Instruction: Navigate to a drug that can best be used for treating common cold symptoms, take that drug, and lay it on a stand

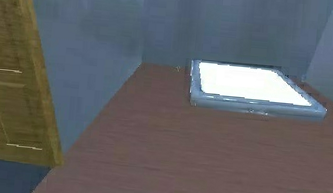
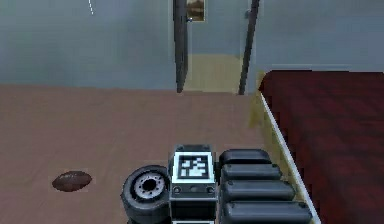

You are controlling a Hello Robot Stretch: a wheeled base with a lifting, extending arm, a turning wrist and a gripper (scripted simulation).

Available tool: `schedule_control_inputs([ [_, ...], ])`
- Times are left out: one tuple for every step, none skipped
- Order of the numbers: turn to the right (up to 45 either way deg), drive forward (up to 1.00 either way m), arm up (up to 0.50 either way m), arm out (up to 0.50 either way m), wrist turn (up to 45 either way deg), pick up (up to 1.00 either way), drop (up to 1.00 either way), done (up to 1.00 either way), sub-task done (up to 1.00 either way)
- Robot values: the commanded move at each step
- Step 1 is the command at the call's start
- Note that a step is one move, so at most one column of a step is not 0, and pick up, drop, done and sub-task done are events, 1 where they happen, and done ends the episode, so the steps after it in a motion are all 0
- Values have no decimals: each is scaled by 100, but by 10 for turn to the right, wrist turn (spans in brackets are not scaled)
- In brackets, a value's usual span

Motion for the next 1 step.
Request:
schedule_control_inputs([
  [-450,0,0,0,0,0,0,0,0],
])
